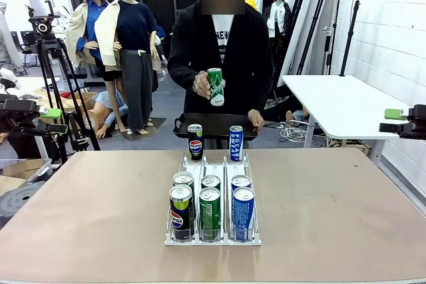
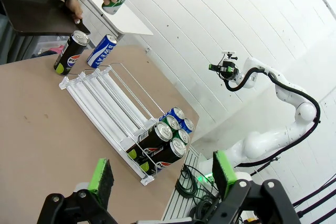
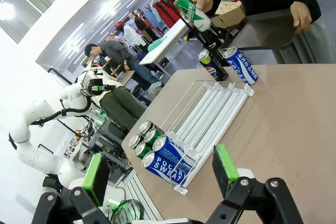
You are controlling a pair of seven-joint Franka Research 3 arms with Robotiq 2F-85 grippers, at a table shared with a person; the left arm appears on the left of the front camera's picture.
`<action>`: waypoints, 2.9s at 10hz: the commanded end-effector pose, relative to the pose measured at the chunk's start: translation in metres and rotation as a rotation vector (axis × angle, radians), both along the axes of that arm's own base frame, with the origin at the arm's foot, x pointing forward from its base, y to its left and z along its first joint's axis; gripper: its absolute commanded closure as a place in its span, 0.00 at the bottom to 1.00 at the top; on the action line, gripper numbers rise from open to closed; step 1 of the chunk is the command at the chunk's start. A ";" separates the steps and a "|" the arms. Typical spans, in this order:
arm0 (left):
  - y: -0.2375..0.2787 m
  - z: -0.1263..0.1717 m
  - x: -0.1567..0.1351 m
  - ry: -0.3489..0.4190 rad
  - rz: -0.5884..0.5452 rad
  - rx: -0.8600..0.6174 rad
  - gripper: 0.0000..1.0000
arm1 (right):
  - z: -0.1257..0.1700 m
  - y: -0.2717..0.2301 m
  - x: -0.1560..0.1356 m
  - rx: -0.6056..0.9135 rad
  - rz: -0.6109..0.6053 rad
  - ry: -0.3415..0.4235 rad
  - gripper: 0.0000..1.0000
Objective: Retrieve and hand over the desired beverage to the person.
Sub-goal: Pick up a can of the same type that the person held from the Automatic Can Dispenser.
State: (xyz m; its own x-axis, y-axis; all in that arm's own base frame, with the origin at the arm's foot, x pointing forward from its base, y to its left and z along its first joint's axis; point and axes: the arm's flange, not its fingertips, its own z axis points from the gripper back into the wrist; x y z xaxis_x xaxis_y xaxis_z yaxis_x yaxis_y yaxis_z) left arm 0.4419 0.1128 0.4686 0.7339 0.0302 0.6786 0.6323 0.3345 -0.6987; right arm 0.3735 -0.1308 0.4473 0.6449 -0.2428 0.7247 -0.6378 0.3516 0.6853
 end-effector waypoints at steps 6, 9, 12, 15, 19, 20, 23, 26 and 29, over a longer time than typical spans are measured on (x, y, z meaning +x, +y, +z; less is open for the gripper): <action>0.001 0.001 0.000 -0.003 0.006 0.003 0.00 | -0.001 0.000 0.000 0.005 0.001 0.000 0.00; 0.001 0.001 0.000 -0.003 0.006 0.003 0.00 | -0.001 0.000 0.000 0.005 0.001 0.000 0.00; 0.001 0.001 0.000 -0.003 0.006 0.003 0.00 | -0.001 0.000 0.000 0.005 0.001 0.000 0.00; 0.001 0.001 0.000 -0.003 0.006 0.003 0.00 | -0.001 0.000 0.000 0.005 0.001 0.000 0.00; 0.001 0.001 0.000 -0.003 0.006 0.003 0.00 | -0.001 0.000 0.000 0.005 0.001 0.000 0.00; 0.001 0.001 0.000 -0.003 0.006 0.003 0.00 | -0.001 0.000 0.000 0.005 0.001 0.000 0.00; 0.001 0.001 0.000 -0.003 0.006 0.003 0.00 | -0.001 0.000 0.000 0.005 0.001 0.000 0.00; 0.001 0.001 0.000 -0.003 0.006 0.003 0.00 | -0.001 0.000 0.000 0.005 0.001 0.000 0.00; 0.001 0.001 0.000 -0.003 0.006 0.003 0.00 | -0.001 0.000 0.000 0.005 0.001 0.000 0.00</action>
State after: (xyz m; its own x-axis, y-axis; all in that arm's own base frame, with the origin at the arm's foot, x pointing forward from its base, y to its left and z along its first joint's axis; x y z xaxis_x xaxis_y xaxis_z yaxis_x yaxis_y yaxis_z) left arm 0.4419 0.1128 0.4686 0.7339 0.0301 0.6786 0.6323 0.3346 -0.6987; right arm 0.3735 -0.1308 0.4473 0.6449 -0.2428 0.7247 -0.6377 0.3516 0.6853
